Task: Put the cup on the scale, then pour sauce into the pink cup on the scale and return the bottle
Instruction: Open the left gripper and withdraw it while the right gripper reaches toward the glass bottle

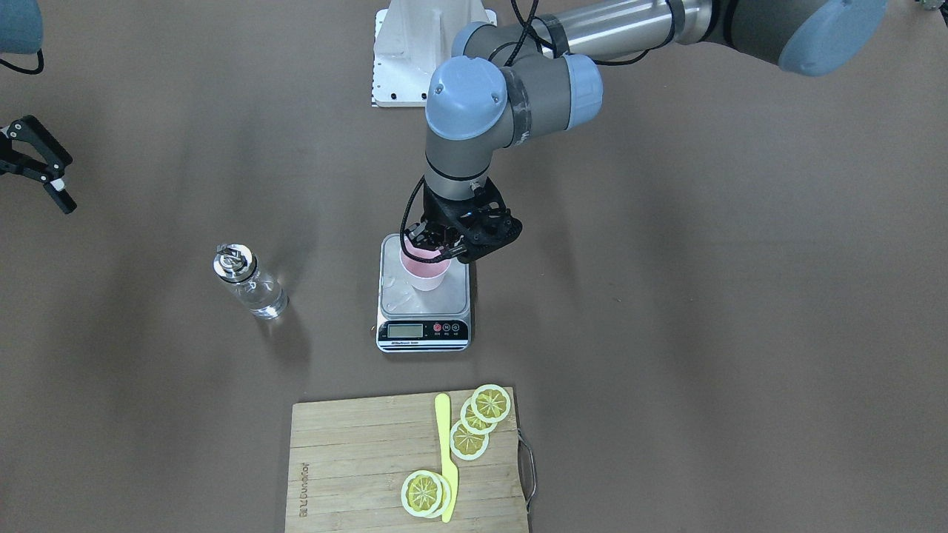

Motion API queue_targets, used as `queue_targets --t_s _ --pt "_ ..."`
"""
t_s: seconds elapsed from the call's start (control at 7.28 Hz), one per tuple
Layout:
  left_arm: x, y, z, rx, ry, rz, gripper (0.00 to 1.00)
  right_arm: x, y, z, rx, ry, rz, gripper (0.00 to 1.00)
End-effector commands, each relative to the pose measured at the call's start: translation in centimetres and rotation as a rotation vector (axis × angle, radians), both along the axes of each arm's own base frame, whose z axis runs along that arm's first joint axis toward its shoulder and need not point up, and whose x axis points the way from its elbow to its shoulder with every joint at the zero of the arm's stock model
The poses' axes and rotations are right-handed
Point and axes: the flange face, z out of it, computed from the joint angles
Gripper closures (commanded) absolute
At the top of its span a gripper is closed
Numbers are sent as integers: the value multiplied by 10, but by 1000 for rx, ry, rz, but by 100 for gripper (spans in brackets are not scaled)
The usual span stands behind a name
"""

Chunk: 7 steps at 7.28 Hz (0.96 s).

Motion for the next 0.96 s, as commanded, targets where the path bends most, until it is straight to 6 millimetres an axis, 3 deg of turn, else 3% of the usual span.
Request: queue_targets --t_s 0.0,0.27,0.41,0.55,0.82 --pt "-15 3 -13 39 27 -10 1 -9 3 -11 78 -9 53 2" --pt "-54 -18 -25 59 50 -9 1 -37 16 -18 91 -73 27 2" --pt "-87 -33 -22 58 60 16 1 -44 24 -14 79 -107 65 2" --pt "-123 -35 -19 72 61 26 1 -60 46 2 111 -102 85 2" --pt "-146 -37 -11 94 50 23 1 -118 87 24 139 -28 124 3"
